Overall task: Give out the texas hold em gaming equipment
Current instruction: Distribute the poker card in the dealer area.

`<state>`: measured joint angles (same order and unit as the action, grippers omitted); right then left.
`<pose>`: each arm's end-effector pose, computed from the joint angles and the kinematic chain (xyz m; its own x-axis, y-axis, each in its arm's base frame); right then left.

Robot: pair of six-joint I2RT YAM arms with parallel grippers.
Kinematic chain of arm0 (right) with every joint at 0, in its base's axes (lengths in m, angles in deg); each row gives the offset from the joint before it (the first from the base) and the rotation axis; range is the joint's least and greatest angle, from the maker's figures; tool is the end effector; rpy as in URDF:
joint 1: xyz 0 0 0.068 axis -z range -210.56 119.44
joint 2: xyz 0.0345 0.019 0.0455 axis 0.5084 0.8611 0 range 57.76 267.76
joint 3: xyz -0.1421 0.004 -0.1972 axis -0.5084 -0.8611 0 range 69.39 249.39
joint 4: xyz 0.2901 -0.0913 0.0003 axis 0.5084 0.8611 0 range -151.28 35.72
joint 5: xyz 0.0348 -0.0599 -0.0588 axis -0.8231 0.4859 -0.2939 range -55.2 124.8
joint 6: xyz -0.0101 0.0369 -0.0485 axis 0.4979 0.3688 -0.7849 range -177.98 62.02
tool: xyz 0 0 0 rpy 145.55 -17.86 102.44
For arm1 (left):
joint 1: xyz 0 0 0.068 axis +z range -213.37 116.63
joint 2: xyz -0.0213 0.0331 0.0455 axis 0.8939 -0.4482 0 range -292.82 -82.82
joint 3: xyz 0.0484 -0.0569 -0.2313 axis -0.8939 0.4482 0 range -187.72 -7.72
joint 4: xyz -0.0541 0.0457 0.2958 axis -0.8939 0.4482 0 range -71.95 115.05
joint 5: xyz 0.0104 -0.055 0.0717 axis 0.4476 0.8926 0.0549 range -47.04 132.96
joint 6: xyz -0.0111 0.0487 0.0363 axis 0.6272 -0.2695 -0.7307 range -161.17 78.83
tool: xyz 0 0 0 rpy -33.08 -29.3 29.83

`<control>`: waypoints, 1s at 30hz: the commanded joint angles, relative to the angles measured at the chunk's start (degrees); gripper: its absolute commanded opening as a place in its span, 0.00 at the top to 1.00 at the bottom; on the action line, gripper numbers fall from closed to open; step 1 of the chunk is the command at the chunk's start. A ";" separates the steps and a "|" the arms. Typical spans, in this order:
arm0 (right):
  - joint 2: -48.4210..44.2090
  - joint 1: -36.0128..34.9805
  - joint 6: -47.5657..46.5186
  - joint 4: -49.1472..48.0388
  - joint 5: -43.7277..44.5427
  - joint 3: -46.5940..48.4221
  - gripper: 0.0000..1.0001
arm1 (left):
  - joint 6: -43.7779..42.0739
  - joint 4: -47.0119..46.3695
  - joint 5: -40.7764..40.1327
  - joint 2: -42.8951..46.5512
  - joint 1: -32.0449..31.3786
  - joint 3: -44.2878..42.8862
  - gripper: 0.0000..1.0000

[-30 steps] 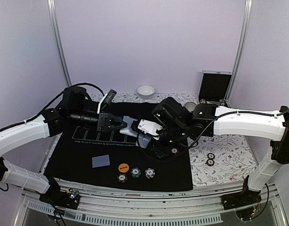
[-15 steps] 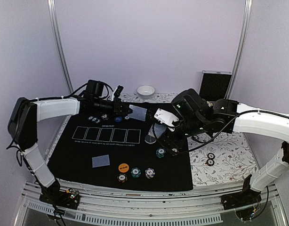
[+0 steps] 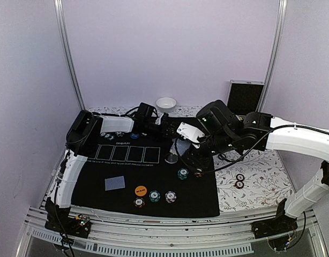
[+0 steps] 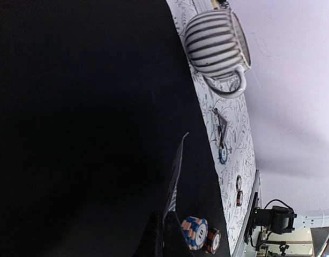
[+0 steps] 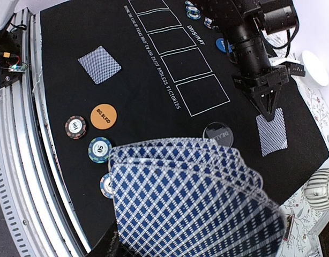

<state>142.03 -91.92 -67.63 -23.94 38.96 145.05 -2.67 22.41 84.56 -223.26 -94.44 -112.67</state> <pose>0.1832 0.3287 0.2748 -0.1968 -0.7095 -0.6767 -0.8969 0.4090 -0.1680 0.4589 -0.3127 0.0726 -0.9416 0.0237 -0.3358 0.3018 0.5013 -0.8110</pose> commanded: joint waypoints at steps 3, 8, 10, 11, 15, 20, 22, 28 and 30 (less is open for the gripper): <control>-0.77 0.32 0.94 0.39 -0.02 0.17 0.96 | 1.49 6.34 2.29 -6.81 -0.27 -9.59 0.93; -0.80 0.24 1.10 0.50 -0.21 0.20 0.96 | 0.01 6.85 0.81 -4.36 -0.65 -6.70 0.64; -0.73 0.33 0.99 0.56 -0.23 0.29 0.96 | -1.08 7.03 -1.40 -1.18 -0.75 -4.85 0.49; -0.65 0.33 0.95 0.64 -0.28 0.42 0.96 | -1.67 7.02 -2.35 0.81 -0.75 -3.91 0.45; -0.75 0.32 0.86 0.75 -0.30 0.63 0.96 | -4.53 6.77 -5.56 9.38 -1.11 0.95 0.31; -0.80 0.29 0.78 0.89 -0.05 0.68 0.96 | -8.07 5.62 -8.70 23.10 -1.57 11.29 0.18; -0.80 0.29 0.76 0.89 -0.12 0.76 0.96 | -9.29 1.12 -8.95 31.03 -1.53 18.71 0.14; -0.13 0.37 0.19 0.69 -0.60 1.48 0.96 | -13.61 -13.69 4.38 50.01 -2.35 38.33 0.02; 0.41 0.31 -0.08 0.47 -0.64 2.10 0.96 | -13.93 -13.84 9.04 52.60 -3.16 40.92 0.02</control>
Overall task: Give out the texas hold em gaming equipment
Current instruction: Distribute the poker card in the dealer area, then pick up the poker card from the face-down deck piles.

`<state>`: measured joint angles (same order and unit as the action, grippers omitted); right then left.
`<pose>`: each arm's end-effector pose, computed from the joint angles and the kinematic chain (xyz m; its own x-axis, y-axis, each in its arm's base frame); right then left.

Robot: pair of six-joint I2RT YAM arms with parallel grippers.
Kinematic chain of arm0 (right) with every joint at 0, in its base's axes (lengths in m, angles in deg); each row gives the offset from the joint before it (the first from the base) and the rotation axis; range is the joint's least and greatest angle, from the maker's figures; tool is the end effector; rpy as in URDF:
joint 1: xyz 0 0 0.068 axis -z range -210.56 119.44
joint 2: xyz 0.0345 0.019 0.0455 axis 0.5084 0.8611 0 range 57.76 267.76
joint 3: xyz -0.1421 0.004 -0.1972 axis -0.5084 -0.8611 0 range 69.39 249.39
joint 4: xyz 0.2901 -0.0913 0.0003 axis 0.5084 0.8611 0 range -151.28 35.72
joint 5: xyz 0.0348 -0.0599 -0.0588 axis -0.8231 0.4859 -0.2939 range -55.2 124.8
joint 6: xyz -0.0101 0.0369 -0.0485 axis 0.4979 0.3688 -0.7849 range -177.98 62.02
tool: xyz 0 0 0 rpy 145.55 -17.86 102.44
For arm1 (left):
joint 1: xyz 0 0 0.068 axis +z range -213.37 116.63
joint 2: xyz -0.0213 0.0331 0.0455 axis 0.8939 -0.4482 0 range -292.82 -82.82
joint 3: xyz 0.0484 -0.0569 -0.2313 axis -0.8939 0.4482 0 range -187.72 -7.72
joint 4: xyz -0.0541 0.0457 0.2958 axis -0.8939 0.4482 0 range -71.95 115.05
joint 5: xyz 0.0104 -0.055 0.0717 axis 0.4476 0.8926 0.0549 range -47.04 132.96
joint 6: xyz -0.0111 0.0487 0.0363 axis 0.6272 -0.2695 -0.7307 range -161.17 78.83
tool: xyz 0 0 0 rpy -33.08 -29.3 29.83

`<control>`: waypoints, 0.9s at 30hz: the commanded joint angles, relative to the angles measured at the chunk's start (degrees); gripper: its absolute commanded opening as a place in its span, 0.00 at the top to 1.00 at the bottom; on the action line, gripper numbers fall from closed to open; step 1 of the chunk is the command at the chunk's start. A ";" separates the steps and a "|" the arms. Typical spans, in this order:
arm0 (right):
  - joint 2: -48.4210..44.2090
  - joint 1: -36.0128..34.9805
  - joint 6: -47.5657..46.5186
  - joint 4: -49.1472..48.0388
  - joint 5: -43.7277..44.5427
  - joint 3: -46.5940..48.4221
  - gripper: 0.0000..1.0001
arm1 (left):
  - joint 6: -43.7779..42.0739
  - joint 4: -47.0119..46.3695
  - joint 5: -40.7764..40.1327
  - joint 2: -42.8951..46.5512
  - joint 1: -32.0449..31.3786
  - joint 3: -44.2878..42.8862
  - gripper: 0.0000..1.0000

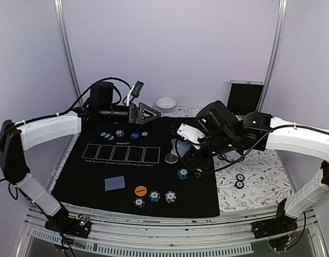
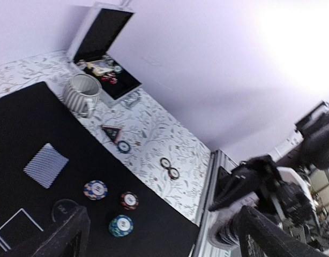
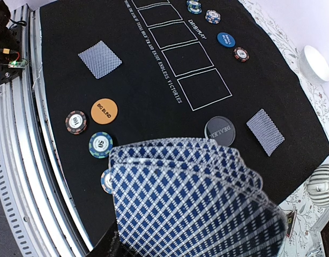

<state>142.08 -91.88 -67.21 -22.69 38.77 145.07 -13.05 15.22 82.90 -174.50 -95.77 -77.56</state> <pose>0.1825 0.3272 0.2728 -0.2109 -0.7192 -0.6621 -0.8982 0.4098 -0.1591 0.3405 -0.2516 0.2586 -0.6779 0.0020 -0.7352 0.6845 0.3664 -0.6302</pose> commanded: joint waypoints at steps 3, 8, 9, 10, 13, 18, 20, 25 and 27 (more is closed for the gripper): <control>0.87 0.32 -0.89 -1.49 -0.90 2.89 0.96 | -3.53 -6.44 13.51 6.35 -3.12 9.32 0.02; 1.84 0.32 -1.05 -2.07 -1.48 3.99 0.96 | -5.59 -5.70 10.81 7.72 -7.08 11.79 0.02; 2.02 0.30 -1.05 -2.08 -1.76 4.24 0.96 | -5.97 -5.76 10.08 7.74 -8.19 11.64 0.02; 2.22 0.29 -1.05 -2.11 -2.08 4.48 0.96 | -6.11 -5.70 8.91 7.70 -9.06 11.47 0.02; 2.79 0.24 -1.17 -2.16 -2.63 4.87 0.96 | -5.05 -6.54 6.93 7.17 -10.79 10.86 0.02; 3.09 0.26 -1.22 -2.73 -3.05 5.20 0.96 | -4.14 -3.60 0.81 4.54 -12.99 8.26 0.02; 3.13 0.24 -1.10 -2.86 -3.33 5.28 0.96 | -4.13 -0.60 -3.04 3.02 -13.36 6.41 0.04; 3.72 0.15 -1.05 -2.93 -3.35 5.22 0.96 | -3.17 1.11 -7.02 0.66 -14.02 4.19 0.08; 3.80 0.15 -1.09 -2.94 -3.35 5.28 0.96 | -3.89 2.64 -9.00 0.05 -14.25 3.35 0.08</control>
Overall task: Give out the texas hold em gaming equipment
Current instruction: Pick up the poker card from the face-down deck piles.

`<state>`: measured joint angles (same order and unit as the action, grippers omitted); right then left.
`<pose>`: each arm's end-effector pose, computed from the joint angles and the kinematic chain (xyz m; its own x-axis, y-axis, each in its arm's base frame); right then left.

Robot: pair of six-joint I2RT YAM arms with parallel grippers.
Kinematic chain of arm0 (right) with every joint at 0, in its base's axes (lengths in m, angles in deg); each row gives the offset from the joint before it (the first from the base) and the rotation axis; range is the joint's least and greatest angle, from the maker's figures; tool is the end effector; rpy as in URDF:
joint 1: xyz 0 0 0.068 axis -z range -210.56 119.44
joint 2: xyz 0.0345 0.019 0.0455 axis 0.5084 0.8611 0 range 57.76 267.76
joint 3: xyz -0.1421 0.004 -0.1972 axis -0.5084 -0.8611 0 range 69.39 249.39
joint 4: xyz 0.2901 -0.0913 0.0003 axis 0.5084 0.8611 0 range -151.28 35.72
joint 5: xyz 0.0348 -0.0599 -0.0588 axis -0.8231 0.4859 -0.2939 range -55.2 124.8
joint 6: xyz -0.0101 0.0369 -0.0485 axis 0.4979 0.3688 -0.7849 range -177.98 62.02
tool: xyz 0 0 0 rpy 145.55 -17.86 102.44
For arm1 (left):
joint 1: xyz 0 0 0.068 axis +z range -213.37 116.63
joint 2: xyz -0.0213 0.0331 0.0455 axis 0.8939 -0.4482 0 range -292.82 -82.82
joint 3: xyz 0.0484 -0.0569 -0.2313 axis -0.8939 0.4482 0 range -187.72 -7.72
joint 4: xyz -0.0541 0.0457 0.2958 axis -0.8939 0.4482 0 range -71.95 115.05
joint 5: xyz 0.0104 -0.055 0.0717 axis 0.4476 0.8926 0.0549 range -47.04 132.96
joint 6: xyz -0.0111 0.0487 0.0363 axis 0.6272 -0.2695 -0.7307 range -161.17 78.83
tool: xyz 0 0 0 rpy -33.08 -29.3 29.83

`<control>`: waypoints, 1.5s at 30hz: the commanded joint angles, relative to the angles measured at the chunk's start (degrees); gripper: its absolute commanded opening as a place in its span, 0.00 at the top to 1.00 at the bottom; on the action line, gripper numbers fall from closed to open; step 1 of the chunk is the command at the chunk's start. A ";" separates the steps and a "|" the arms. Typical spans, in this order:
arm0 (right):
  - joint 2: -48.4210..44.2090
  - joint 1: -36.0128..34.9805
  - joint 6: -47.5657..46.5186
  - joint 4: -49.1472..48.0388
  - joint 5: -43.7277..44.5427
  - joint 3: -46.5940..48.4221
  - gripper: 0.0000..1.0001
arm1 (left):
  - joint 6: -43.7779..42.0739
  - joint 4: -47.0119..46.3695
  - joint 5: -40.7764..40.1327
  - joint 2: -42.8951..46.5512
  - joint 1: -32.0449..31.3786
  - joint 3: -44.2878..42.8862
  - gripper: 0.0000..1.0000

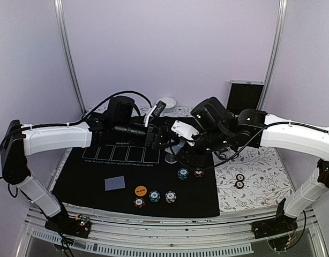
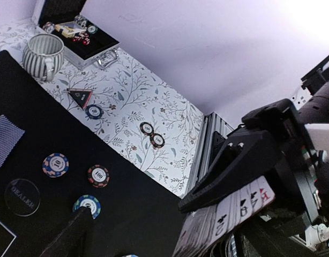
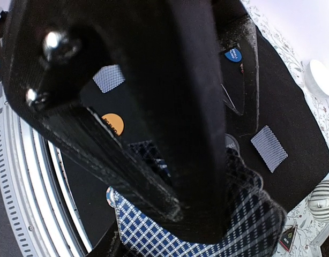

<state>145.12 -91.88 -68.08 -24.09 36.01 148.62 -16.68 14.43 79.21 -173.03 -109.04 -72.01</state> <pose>0.1878 0.3415 0.2790 -0.1833 -0.7006 -0.6896 -0.9164 0.3757 -0.1381 0.2677 -0.3135 0.2314 -0.6391 0.1755 -0.7488 0.7628 0.2693 -0.5879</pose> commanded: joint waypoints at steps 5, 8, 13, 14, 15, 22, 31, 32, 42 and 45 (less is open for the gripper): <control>-0.34 0.16 -0.02 -1.72 -0.39 1.33 0.96 | -3.51 9.29 -12.58 0.14 -1.02 -3.04 0.10; -0.88 0.15 0.00 -1.76 0.07 0.79 0.96 | -4.73 10.72 -14.99 1.90 -0.93 -2.33 0.09; -0.62 0.15 0.18 -1.73 -0.11 0.82 0.96 | -4.97 11.20 -15.83 2.97 -0.82 -1.80 0.10; -0.60 0.19 0.22 -1.72 -0.15 0.84 0.96 | -5.06 11.33 -15.93 3.06 -0.70 -1.80 0.10; -0.65 0.15 0.26 -1.70 -0.11 0.95 0.96 | -5.11 11.47 -16.09 3.17 -0.64 -1.80 0.10; -1.13 0.19 0.35 -1.42 0.31 0.59 0.96 | -4.83 10.73 -14.32 5.06 0.41 -0.54 0.19; -0.77 0.15 0.18 -1.43 0.29 0.73 0.96 | -4.22 4.77 -3.17 6.40 0.50 1.54 0.51; -0.73 0.15 0.18 -1.42 0.30 0.71 0.96 | -4.27 4.76 -2.54 6.45 0.50 1.52 0.55; -0.84 0.20 0.18 -1.28 1.07 0.15 0.96 | -4.39 5.23 -1.62 9.16 1.28 1.78 1.00; -1.02 0.19 0.26 -1.24 1.30 -0.09 0.96 | -4.03 5.33 -1.02 10.55 1.94 1.82 1.00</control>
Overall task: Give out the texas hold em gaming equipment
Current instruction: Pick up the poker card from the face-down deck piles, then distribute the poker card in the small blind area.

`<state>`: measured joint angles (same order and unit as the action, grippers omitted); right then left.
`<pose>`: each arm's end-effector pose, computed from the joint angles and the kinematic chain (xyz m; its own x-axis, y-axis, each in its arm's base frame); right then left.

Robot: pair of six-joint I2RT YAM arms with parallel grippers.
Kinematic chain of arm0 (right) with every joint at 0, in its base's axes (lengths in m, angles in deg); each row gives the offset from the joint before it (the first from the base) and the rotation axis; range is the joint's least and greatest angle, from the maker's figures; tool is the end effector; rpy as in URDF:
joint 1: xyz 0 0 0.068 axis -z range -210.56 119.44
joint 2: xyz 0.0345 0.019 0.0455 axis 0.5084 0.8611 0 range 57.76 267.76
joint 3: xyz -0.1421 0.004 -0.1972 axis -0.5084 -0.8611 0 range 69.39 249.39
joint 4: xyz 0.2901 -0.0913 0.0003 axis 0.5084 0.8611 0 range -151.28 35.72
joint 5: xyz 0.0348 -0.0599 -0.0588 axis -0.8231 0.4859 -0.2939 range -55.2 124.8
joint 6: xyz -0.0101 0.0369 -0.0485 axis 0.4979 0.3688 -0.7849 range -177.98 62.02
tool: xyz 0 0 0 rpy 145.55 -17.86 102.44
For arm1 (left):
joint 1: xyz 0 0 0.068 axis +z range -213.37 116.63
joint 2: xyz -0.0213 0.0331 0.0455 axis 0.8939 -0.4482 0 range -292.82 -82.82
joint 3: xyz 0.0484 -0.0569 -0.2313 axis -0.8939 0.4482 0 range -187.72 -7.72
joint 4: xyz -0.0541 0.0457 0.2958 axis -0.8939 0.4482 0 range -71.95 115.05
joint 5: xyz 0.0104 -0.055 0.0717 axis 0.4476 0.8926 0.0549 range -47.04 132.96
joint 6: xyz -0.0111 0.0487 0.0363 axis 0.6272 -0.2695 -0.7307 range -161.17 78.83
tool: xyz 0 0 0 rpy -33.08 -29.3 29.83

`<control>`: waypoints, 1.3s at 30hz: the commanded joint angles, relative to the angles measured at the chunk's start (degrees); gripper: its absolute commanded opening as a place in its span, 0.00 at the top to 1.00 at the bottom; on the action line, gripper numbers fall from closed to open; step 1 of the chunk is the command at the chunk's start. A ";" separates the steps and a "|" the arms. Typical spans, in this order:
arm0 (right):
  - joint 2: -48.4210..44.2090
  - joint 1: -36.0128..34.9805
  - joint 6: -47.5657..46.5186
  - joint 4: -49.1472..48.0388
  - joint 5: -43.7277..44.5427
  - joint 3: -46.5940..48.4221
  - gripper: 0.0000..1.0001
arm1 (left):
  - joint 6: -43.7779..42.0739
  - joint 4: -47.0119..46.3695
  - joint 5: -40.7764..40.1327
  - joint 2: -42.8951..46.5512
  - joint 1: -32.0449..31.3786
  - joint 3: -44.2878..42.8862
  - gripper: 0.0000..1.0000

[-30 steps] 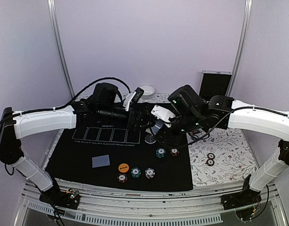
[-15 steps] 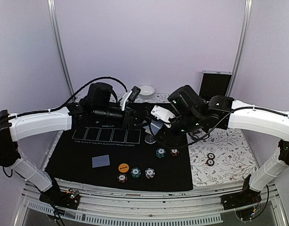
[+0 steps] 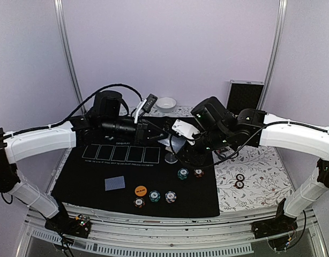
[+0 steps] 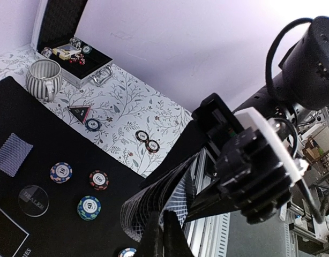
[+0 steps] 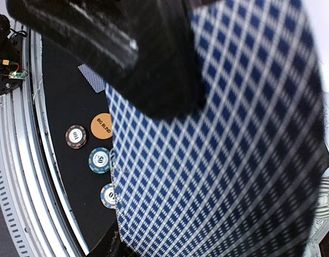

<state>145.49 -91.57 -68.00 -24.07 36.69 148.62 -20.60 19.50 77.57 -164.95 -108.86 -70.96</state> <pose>0.1906 0.3411 0.2766 -0.1914 -0.7044 -0.6835 -0.9103 0.3878 -0.1448 0.2527 -0.2949 0.2682 -0.5657 0.1627 -0.8084 0.8133 0.2718 -0.5145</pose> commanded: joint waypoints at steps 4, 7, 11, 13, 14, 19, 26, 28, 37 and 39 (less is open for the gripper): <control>-1.53 -0.06 0.17 -1.30 1.18 -0.70 0.96 | 0.75 0.09 1.78 4.30 3.22 0.98 1.00; -1.70 -0.07 0.31 -1.32 1.48 -1.04 0.96 | 2.41 -0.37 2.30 6.12 5.91 1.85 1.00; -1.96 -0.06 0.44 -1.27 1.80 -1.30 0.96 | 6.97 -0.79 2.12 7.85 12.37 3.44 1.00; -2.02 -0.07 0.49 -1.32 1.81 -1.27 0.96 | 8.89 -1.64 2.78 8.18 15.09 4.67 1.00; -2.00 -0.07 0.46 -1.28 1.80 -1.19 0.96 | 9.43 -2.17 3.33 8.16 15.98 5.16 1.00; -2.22 -0.06 0.53 -1.23 1.80 -1.17 0.96 | 12.49 -3.73 1.91 8.53 21.95 7.58 1.00; -2.29 -0.07 0.60 -1.18 1.45 -1.10 0.96 | 26.46 -16.46 -9.31 5.91 41.51 16.62 1.00; -2.35 -0.07 0.55 -1.22 1.49 -1.03 0.96 | 29.33 -20.25 -11.69 2.36 45.03 17.34 1.00; -3.28 -0.03 1.14 -0.98 1.86 -1.95 0.96 | 36.76 -28.69 -17.19 -17.56 54.23 14.21 1.00; -3.10 -0.07 1.23 -0.59 1.86 -1.75 0.96 | 37.14 -30.06 -19.01 -20.57 55.09 13.72 1.00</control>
<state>144.09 -91.57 -67.67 -24.20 37.74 147.13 12.71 -4.45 62.49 -181.18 -55.97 -55.68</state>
